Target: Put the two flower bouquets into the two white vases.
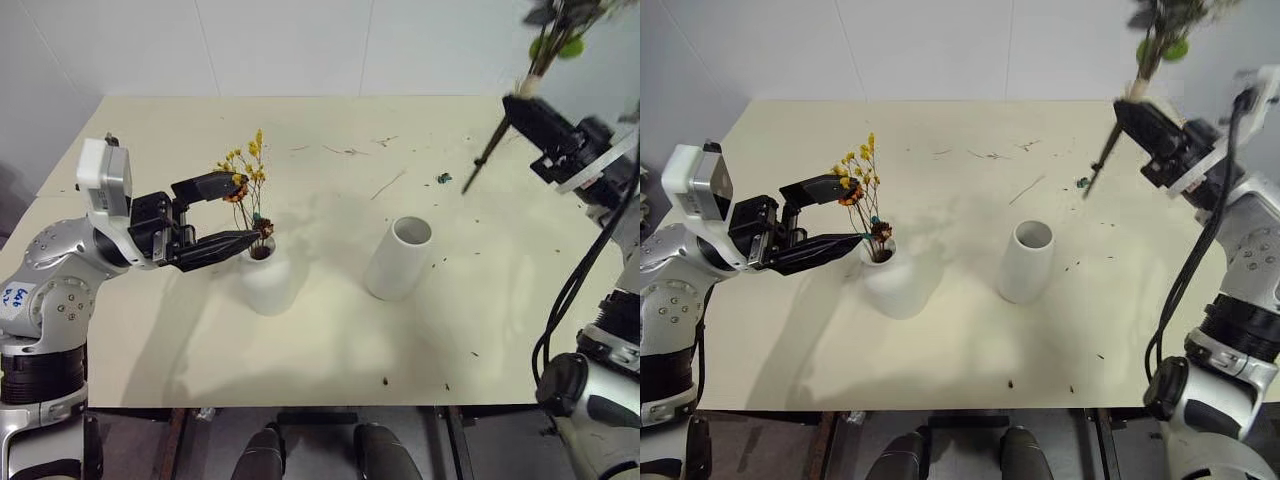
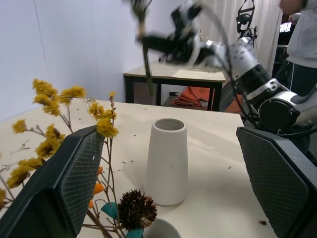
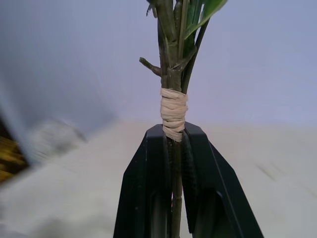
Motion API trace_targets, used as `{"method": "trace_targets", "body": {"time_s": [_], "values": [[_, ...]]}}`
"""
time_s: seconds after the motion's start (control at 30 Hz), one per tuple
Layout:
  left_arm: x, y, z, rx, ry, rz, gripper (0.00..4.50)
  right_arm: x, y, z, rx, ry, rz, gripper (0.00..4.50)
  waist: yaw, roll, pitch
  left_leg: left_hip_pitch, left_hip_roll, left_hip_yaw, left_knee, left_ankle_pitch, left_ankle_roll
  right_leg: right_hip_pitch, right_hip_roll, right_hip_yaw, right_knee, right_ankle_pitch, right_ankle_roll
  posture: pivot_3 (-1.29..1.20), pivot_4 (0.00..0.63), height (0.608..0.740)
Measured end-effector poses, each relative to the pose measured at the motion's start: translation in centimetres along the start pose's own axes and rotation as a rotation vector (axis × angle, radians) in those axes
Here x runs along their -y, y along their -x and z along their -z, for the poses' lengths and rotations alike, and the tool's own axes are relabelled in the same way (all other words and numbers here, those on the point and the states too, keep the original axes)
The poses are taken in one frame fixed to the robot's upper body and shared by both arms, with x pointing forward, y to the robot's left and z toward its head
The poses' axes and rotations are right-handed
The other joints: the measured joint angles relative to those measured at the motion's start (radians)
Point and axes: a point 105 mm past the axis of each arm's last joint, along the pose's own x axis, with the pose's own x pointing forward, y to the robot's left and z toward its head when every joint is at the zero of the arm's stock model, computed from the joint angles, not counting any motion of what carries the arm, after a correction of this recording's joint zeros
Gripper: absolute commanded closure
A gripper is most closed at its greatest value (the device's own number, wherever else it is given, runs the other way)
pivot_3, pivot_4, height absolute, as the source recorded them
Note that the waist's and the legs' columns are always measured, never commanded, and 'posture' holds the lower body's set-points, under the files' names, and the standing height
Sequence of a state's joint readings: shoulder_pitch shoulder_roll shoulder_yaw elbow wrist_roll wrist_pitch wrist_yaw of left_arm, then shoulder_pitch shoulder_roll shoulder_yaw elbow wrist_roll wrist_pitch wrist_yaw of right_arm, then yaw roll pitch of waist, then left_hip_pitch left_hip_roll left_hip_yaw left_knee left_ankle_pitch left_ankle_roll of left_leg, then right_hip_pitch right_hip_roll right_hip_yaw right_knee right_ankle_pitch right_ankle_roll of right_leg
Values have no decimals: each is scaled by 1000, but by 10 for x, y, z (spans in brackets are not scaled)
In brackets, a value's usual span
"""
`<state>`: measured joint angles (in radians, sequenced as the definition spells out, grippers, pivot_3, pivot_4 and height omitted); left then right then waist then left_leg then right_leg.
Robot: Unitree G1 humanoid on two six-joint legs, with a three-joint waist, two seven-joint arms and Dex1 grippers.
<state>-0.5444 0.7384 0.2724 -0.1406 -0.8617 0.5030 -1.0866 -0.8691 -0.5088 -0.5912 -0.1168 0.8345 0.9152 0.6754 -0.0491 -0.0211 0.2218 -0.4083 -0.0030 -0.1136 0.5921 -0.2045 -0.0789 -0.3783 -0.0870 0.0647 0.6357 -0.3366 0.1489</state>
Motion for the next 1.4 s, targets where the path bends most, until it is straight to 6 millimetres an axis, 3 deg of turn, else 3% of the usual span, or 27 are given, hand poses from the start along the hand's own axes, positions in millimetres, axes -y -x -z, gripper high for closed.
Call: {"method": "trace_targets", "body": {"time_s": [0.1,0.23,0.4,0.73,0.9,1.17,1.4], "values": [[1,-2,2,5,5,15,0,-14,-3,0,13,-24,-45,4483,6,0,0,0,0,0,1,0,0,0,0,0,1,0,0,0,150,740],[-1,-4,1,10,4,18,0,-22,-1,27,-72,-52,-65,4483,14,0,0,1,0,0,1,0,0,1,0,0,1,0,-1,0,150,740],[-2,-6,2,19,5,4,0,-19,8,64,-149,-22,-49,4483,17,0,0,1,0,0,0,0,0,0,1,1,1,0,-1,0,150,740],[-2,-4,-1,21,-11,-35,0,-16,23,96,-192,81,-73,4483,18,0,0,1,0,0,0,0,0,0,1,1,1,0,-1,0,150,740],[-3,-2,-2,25,-16,-48,0,-18,30,109,-237,60,-88,2820,18,0,0,1,0,0,0,0,0,0,1,1,1,0,-1,0,150,740],[-8,5,-3,-15,-31,-77,0,-10,40,91,-290,174,-94,42,21,0,0,1,0,0,0,0,0,1,1,1,0,0,-1,0,150,740],[-18,39,-1,-149,-37,-106,0,19,80,53,-527,363,-115,42,19,0,0,1,0,1,-2,-1,2,1,1,1,-5,0,-2,0,150,740]]}}
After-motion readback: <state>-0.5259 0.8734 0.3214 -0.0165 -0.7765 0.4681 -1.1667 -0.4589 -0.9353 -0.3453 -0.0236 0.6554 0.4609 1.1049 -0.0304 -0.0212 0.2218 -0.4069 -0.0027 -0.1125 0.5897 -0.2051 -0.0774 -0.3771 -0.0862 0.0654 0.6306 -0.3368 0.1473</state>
